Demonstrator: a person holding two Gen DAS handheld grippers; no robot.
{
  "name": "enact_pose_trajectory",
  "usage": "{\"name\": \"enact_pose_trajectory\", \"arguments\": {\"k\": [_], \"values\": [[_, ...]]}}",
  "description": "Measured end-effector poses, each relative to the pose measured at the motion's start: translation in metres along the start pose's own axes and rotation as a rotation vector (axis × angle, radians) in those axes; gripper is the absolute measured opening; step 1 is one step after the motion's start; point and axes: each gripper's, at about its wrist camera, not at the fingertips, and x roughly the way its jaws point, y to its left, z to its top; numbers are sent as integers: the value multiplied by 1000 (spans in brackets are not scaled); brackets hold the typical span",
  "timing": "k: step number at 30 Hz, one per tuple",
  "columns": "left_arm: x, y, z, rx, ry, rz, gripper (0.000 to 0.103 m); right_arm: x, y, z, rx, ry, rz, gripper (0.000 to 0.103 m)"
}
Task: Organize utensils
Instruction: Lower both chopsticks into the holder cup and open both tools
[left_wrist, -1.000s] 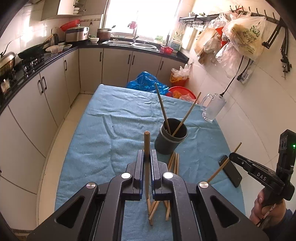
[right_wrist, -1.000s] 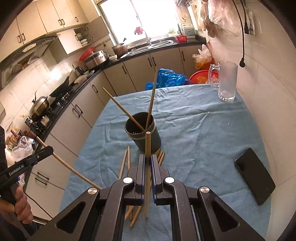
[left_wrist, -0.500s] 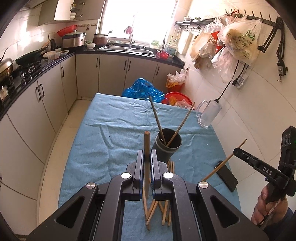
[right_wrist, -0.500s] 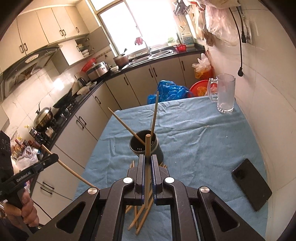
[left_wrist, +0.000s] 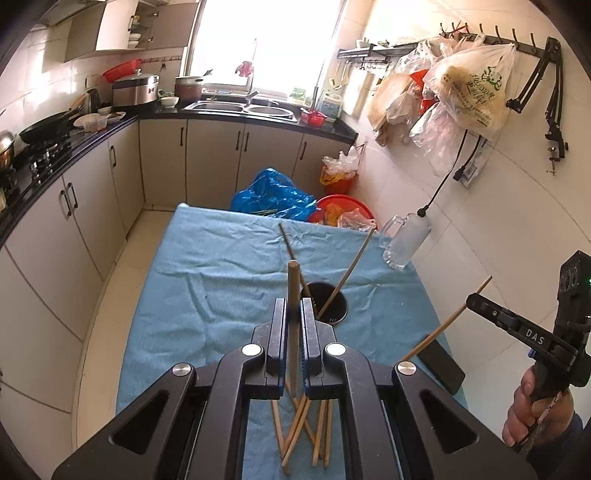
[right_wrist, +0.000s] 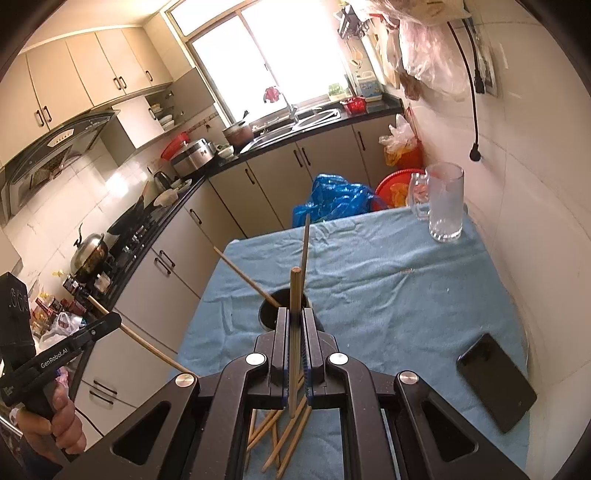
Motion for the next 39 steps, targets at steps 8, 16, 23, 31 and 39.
{"name": "enact_pose_trajectory", "arguments": {"k": [8, 16, 23, 31, 39], "values": [[6, -9, 38, 6, -27, -34, 6, -4, 1, 38, 4, -55, 13, 6], [23, -17, 76, -1, -55, -43, 6, 7, 4, 77, 14, -93, 31, 6], [44, -24, 91, -4, -52, -43, 6, 28, 4, 95, 17, -85, 38, 6], [70, -23, 92, -15, -26, -29, 6, 51, 5, 103, 17, -65, 32, 6], [89, -16, 83, -27, 0, -19, 6, 82, -4, 96, 18, -14, 7, 6]]}}
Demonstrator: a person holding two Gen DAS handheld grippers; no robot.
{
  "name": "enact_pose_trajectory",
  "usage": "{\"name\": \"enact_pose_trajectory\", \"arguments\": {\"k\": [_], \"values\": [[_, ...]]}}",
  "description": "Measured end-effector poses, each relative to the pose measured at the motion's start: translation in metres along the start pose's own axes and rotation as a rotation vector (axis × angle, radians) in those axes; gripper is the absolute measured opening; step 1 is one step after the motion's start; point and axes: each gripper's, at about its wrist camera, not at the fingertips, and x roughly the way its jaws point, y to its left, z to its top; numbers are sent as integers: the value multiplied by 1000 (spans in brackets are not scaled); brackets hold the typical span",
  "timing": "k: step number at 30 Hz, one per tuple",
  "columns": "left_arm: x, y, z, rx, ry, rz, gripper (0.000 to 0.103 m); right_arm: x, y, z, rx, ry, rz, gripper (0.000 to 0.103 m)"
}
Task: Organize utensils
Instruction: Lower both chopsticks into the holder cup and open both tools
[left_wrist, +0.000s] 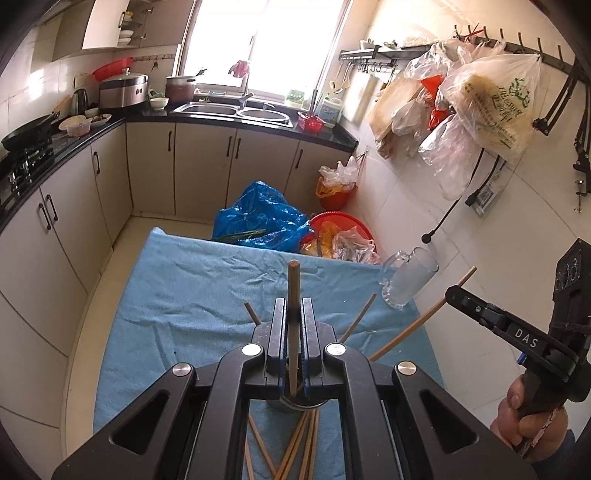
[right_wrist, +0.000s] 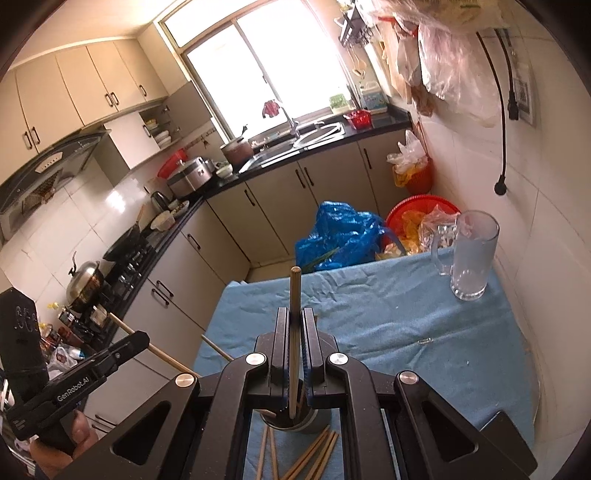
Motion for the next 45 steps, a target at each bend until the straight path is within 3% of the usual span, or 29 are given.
{"name": "enact_pose_trajectory", "arguments": {"k": [19, 34, 38, 40, 45], "values": [[47, 13, -24, -17, 85, 25, 6, 60, -17, -30, 12, 129, -46, 6], [57, 14, -28, -9, 100, 36, 6, 70, -15, -31, 14, 158, -36, 7], [55, 15, -26, -16, 94, 40, 11, 65, -14, -30, 10, 151, -33, 7], [51, 16, -25, -20, 84, 42, 20, 60, -15, -29, 12, 144, -31, 7], [32, 18, -22, -31, 45, 48, 23, 46, -20, -32, 27, 136, -32, 7]]}}
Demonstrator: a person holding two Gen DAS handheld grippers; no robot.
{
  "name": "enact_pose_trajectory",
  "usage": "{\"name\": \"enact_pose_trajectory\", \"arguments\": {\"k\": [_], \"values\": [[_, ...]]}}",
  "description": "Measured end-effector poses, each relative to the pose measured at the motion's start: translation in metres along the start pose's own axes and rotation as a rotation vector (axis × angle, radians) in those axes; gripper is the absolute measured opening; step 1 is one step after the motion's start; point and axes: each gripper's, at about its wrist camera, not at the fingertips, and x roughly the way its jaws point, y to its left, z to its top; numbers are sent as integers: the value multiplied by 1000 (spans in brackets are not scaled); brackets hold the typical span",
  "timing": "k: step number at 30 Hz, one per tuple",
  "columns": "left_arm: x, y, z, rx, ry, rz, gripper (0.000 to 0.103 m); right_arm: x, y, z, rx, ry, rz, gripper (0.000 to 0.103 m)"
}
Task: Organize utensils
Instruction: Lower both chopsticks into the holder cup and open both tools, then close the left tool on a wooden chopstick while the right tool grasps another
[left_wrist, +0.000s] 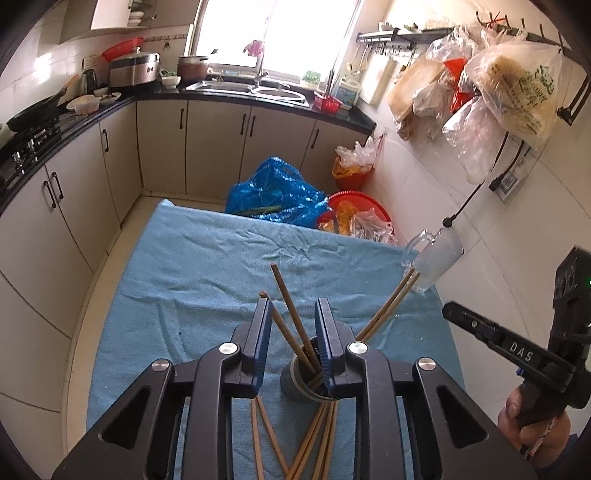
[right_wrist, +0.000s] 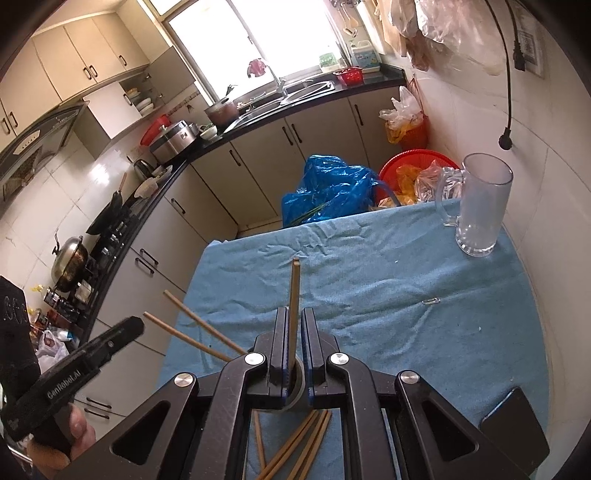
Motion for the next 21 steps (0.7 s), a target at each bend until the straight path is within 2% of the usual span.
{"name": "enact_pose_trajectory", "arguments": {"k": [4, 8, 12, 16, 21], "values": [[-18, 1, -2, -1, -30, 2, 30, -7, -7, -13, 26, 20, -3, 7], [-32, 4, -11, 7, -46, 9, 32, -11, -12, -29, 41, 40, -11, 8], [-39, 11, -31, -4, -30, 9, 34, -13, -20, -50, 63, 66, -18, 13], [-30, 19, -63, -2, 42, 11, 34, -11, -29, -76, 87, 114, -29, 13], [1, 27, -113, 8, 207, -45, 34, -6, -42, -108, 112, 179, -56, 13]]}}
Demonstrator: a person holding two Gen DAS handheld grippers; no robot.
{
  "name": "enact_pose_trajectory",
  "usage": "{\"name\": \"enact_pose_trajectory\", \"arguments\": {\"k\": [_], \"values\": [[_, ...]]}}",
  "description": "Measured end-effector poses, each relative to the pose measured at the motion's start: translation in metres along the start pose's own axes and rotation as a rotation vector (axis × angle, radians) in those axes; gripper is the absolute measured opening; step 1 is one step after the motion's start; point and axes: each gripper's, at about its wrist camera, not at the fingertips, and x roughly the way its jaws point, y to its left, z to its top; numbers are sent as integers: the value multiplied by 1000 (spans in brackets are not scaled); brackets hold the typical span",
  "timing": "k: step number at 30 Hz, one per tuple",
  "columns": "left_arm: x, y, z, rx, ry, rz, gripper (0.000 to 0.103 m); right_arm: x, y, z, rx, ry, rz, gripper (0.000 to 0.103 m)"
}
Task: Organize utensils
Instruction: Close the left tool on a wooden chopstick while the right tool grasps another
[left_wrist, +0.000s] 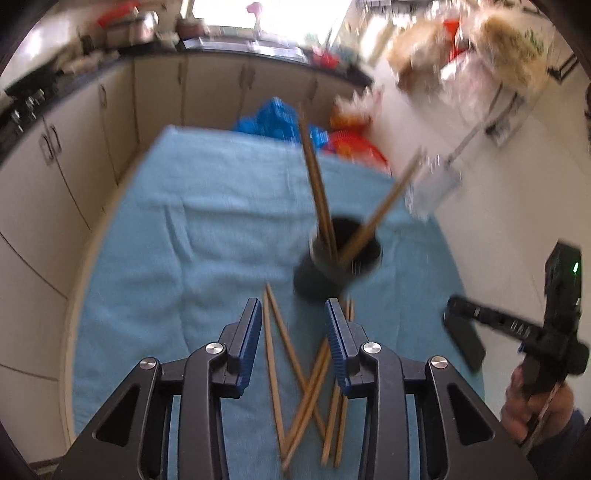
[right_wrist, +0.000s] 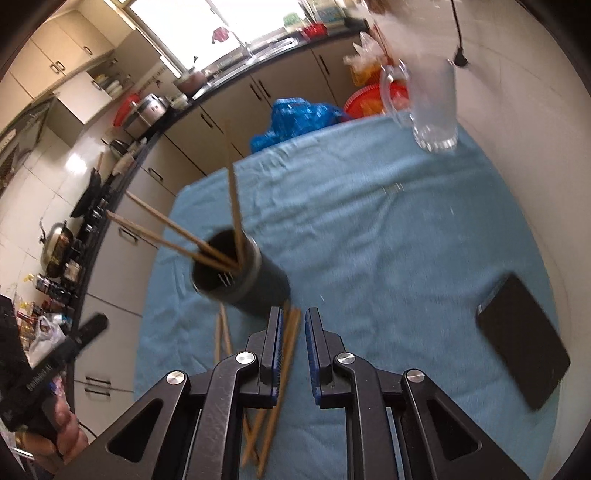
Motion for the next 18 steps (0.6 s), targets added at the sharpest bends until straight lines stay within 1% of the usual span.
{"name": "enact_pose_trajectory", "arguments": {"k": [3, 7, 10, 13, 18], "values": [[34, 1, -29, 12, 129, -33, 34, 6, -11, -13, 14, 36, -10, 13], [64, -3, -55, 33, 207, -1, 34, 11, -18, -27, 11, 70, -17, 13], [75, 1, -59, 9, 229, 24, 33, 15, -20, -33, 5, 94, -10, 14], [80, 10, -57, -25, 231, 45, 33, 18, -17, -37, -7, 113, -6, 15], [98, 26, -43, -85, 253, 59, 33, 22, -18, -40, -17, 132, -3, 15]]}}
